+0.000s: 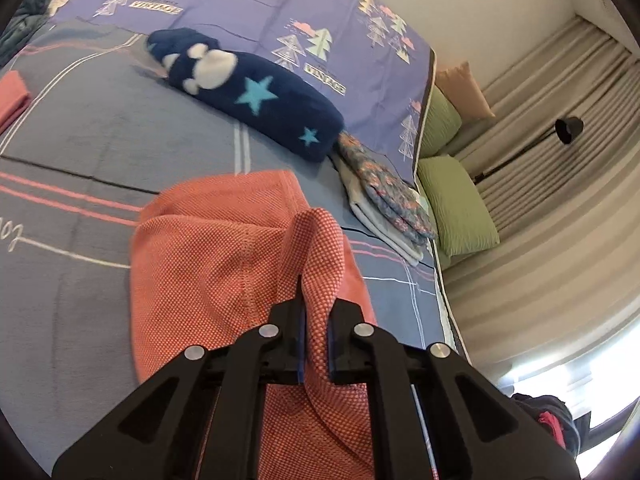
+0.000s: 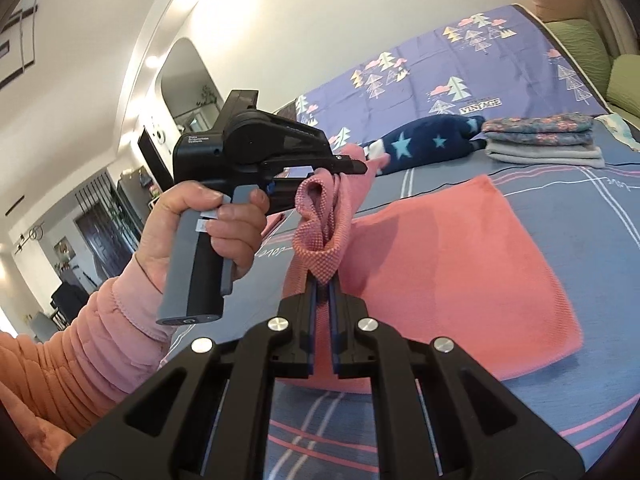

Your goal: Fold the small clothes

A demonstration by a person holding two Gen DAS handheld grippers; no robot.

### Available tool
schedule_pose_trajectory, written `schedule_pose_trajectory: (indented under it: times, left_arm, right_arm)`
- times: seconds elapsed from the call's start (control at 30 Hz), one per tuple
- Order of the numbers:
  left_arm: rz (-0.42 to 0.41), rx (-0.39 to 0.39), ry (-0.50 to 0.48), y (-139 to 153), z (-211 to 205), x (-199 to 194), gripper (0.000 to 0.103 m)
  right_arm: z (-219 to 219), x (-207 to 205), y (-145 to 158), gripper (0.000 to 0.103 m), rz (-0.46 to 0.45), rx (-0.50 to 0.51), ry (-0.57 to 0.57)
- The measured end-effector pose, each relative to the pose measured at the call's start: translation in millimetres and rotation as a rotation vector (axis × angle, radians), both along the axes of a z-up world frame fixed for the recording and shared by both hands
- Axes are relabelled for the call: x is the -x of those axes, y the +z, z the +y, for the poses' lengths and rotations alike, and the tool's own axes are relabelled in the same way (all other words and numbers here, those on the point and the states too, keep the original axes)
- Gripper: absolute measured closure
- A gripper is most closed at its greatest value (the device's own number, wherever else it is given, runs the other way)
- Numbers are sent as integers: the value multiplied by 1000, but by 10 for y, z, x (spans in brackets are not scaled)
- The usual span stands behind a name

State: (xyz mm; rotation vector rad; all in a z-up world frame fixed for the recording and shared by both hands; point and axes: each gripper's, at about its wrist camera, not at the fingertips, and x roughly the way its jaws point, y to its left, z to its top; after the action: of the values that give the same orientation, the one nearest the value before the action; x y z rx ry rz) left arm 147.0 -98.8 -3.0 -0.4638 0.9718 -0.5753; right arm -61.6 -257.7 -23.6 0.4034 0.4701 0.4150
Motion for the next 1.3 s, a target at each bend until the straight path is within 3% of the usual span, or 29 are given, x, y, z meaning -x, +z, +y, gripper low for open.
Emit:
schedule_pose_trajectory:
  times: [0.5,0.8,0.97,1.1,1.17,1.3]
  left_arm:
    - [9,-96,-122,-92,-1094,-33,97]
    - [40,-177,-194,-363,-1517,52,95]
    - [50,-213,-290,-513,-1682,200,66]
    - [-34,-244,-336,-374,-1657,383,62]
    - [-91,-252,-355,-253,-1541,511,53]
    - [-163,-252,-338,-112,-1174,742,52]
  right_arm:
    - [-690,216,-147,98,47,-81,-172]
    - [-912,320,-360,98,135,-148,-188]
    - [-1011,328,-588,98,256,-223,-187]
    - [-1078,339,-643,98,288,-264,-192]
    - [-1055,346,-631,98,285,-253,-196]
    - [-1069,344,-543,98,256,-251,-216]
